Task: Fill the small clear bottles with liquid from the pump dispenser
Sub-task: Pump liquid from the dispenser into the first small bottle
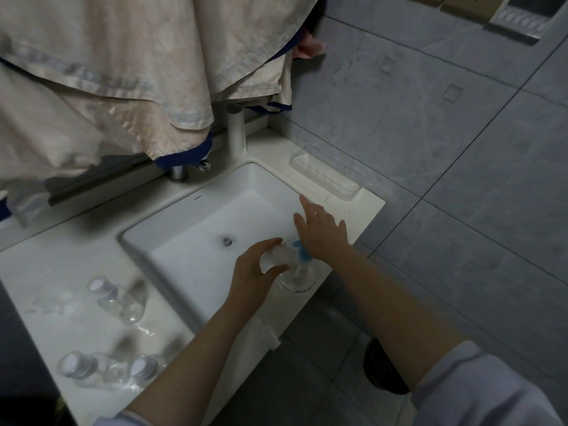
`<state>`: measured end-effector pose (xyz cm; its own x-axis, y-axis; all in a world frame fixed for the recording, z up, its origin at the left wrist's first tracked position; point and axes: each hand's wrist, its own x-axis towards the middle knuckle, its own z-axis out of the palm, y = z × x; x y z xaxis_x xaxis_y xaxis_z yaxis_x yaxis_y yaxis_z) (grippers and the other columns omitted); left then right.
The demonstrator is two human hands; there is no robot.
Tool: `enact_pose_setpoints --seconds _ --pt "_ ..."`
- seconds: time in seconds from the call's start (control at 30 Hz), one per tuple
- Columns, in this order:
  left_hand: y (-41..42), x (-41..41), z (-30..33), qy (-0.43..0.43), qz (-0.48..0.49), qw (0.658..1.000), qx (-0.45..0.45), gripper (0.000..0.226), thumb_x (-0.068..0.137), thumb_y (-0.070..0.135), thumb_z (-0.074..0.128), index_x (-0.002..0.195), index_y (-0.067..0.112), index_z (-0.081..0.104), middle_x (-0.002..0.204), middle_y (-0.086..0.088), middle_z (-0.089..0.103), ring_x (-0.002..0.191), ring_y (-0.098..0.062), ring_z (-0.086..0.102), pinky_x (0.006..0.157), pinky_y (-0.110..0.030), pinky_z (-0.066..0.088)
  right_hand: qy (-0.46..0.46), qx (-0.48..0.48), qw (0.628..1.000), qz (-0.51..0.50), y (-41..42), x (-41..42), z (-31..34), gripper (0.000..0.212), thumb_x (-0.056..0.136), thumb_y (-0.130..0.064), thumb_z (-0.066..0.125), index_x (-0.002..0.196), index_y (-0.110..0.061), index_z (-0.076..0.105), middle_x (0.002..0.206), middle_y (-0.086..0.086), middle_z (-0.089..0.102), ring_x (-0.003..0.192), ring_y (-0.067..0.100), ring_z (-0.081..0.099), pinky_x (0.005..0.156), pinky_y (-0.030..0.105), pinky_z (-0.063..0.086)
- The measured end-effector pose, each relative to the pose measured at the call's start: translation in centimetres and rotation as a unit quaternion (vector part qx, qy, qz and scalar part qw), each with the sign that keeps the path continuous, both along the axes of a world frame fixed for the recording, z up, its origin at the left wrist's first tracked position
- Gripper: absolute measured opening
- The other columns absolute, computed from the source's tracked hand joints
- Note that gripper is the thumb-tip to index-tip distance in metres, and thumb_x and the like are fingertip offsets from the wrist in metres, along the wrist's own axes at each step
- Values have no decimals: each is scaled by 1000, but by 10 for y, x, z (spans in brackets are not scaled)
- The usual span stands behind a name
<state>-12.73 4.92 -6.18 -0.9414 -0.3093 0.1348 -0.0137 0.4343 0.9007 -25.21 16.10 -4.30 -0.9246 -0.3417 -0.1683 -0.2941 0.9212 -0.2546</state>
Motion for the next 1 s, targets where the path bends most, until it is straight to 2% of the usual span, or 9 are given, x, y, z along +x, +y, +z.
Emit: enact_pose_setpoints --seconds 0.1,0.17,0.23,0.37,0.47,0.53,0.77,0.9,1.0 --pt "1 0 2 -25 -11 999 42 62 78 38 55 125 -1 53 126 -13 57 114 -22 55 98 -18 39 1 -1 1000 1 -1 0 1 56 100 -49 14 151 -33 -3 159 1 14 143 30 19 113 58 4" --pt "1 -2 2 -11 -4 1000 22 51 80 26 62 123 -2 54 125 -13 59 113 -23 57 98 -19 39 4 -1 1000 -3 -1 0 2 56 100 -50 14 151 -32 -1 158 2 16 143 31 20 113 58 5" --pt "1 -1 3 9 11 1000 8 45 79 12 70 121 3 57 122 -9 61 110 -18 57 98 -22 41 8 6 1000 -3 -2 1 4 56 100 -50 15 151 -31 2 157 3 18 142 31 23 113 58 8" --pt "-2 2 2 35 18 999 10 43 78 9 71 119 3 59 119 -9 63 106 -15 57 94 -14 40 49 15 999 -1 -3 6 11 57 100 -51 21 150 -25 19 149 5 36 134 27 38 112 51 20" --pt "-6 4 4 56 22 998 20 43 76 11 73 117 9 60 115 -1 64 103 -10 58 94 -19 46 86 -14 996 -4 -2 10 18 48 100 -47 31 140 -23 43 138 2 50 124 19 48 108 38 32" --pt "-9 7 5 60 31 996 53 43 74 9 74 115 13 60 112 5 64 102 -8 60 92 -21 48 107 -30 994 9 -2 13 24 41 99 -42 38 133 -23 51 132 -1 55 120 16 51 103 34 35" --pt "-13 16 13 69 58 986 138 45 71 4 76 112 13 62 110 3 67 101 -11 62 90 -22 50 128 -107 985 48 1 38 39 32 95 -22 51 126 -21 59 122 -3 62 113 17 52 93 32 34" --pt "-12 27 17 77 67 978 183 54 68 -1 77 117 14 57 106 -3 65 97 -11 62 87 -21 51 120 -133 981 71 4 56 45 33 93 -16 52 125 -21 60 122 -3 61 113 17 51 93 31 33" --pt "-13 34 18 83 68 974 198 56 68 -2 77 116 17 55 97 -1 65 90 -5 63 82 -17 51 115 -142 980 75 7 67 49 35 91 -12 53 124 -21 60 122 -2 61 112 16 52 95 32 36"
